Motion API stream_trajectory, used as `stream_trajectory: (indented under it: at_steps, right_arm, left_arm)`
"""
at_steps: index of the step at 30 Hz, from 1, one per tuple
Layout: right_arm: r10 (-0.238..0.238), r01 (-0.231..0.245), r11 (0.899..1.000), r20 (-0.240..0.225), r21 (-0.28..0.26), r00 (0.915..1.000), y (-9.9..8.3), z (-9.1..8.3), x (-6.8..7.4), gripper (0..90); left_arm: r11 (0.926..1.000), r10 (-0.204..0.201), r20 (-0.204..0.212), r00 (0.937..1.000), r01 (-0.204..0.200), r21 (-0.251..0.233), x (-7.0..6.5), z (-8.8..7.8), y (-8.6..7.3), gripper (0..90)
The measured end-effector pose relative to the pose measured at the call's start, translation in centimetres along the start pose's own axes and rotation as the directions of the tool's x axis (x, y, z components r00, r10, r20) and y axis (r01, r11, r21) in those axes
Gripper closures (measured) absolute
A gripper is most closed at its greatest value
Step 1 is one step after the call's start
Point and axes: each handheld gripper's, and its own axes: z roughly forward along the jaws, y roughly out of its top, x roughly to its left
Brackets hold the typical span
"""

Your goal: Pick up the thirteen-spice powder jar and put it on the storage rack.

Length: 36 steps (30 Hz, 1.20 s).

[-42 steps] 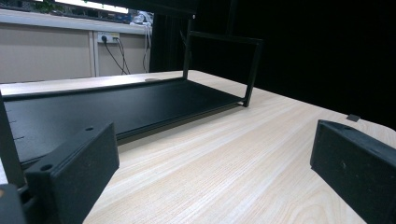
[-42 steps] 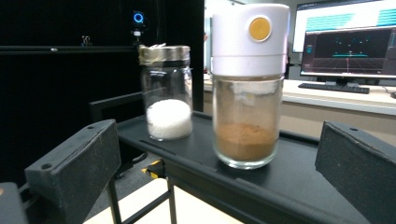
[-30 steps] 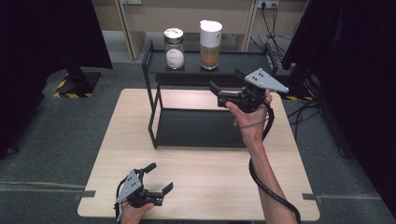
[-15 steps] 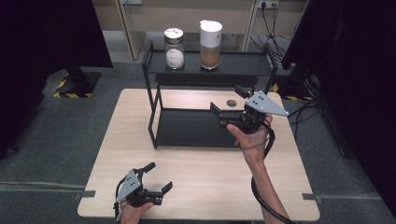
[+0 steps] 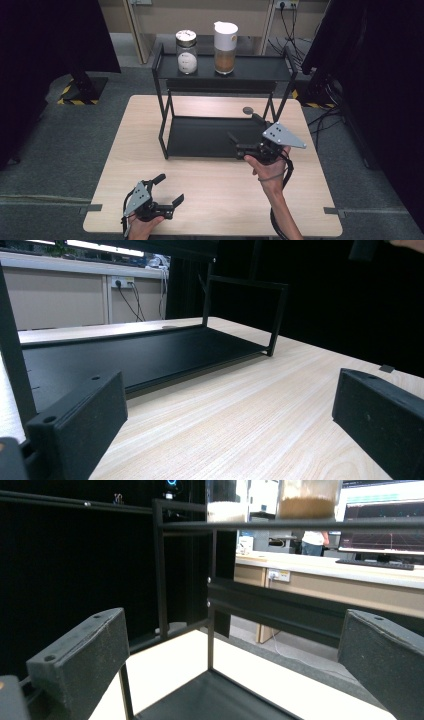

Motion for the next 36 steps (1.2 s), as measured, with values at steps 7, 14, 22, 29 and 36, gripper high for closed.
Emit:
stream_trajectory:
  at_steps: [7,14,22,29,36]
  right_arm:
    - [0.009,-0.009,1.0,0.003,0.005,1.0,-1.6,-0.9,0.2,0.3]
    - [0.021,-0.021,1.0,0.001,0.013,0.9998,-3.0,-1.7,0.6,0.3]
    - [0.022,-0.022,0.999,-0.007,0.027,0.9997,-4.5,-2.5,1.2,0.3]
    - [0.04,-0.04,0.998,-0.013,0.039,0.9991,-5.7,-2.8,1.4,0.3]
    - [0.049,-0.048,0.997,-0.02,0.057,0.9986,-6.4,-3.0,1.7,0.3]
  left_arm:
    - [1.0,0.0,-0.003,1.0,0.0,0.0,0.0,0.0,0.0,0.6]
    - [1.0,-0.001,-0.007,1.0,0.001,-0.005,0.0,-0.1,0.0,0.6]
    - [1.0,0.001,-0.01,0.9999,-0.001,-0.005,0.0,-0.1,0.0,0.6]
    - [1.0,0.001,-0.016,0.9999,-0.002,-0.005,0.0,-0.1,0.0,0.6]
    - [0.9999,0.003,-0.019,0.9998,-0.003,-0.01,0.1,-0.2,0.1,0.6]
